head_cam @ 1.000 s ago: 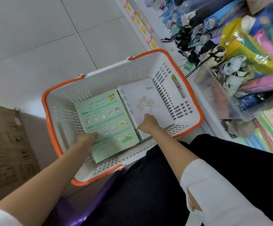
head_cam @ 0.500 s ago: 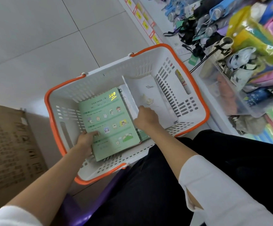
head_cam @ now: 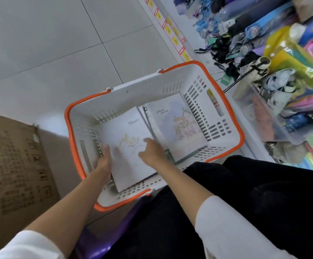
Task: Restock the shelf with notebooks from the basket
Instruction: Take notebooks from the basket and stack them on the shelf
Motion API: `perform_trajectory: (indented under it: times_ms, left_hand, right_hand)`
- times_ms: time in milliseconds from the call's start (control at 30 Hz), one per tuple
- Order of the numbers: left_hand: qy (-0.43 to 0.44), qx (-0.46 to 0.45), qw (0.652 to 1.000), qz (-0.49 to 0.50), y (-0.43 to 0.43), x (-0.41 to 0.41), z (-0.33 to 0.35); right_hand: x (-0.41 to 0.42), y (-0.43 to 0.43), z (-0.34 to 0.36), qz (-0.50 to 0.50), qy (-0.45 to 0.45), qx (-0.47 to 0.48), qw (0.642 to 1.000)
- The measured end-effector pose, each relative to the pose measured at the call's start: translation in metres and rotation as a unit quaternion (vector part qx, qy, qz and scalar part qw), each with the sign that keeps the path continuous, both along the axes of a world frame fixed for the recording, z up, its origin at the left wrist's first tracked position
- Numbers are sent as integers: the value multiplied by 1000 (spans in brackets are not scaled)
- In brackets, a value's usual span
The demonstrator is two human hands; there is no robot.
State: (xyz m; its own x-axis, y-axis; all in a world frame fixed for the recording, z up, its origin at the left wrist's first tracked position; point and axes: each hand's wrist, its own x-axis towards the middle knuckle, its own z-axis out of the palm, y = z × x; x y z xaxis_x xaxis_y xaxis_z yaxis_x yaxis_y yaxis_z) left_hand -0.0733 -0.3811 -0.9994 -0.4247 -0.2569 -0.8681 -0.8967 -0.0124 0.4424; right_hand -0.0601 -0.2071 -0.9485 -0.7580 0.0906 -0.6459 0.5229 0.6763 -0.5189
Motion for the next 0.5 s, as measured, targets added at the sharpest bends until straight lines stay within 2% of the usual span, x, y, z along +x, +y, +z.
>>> perform_trajectory:
  times_ms: [67,100,200,267,333,433,500]
  left_hand:
    - [-9,-13,999,-29,0,2,-1]
    - [-13,-15,999,-36,-1,2,-2]
    - [-15,-35,998,-43,-1,1,0]
    - [-20,-35,999,-27,-1,-2,5]
    - [-24,-32,999,-11,1,-6,10]
    - [-18,-32,999,-32,4,-10,19]
    - [-15,-2,999,-47,10,-14,28]
  right_hand:
    - [-9,22,0,-26,1,37,999]
    - [-10,31,1,-27,-40,22,999]
    - [-5,44,3,-77,-165,-129,975]
    - [-2,45,6,-113,-161,-165,966]
    - [0,47,9,-139,-131,-146,971]
    - [-2,54,24,-162,-112,-158,968]
    - [-1,61,38,-175,-90,-179,964]
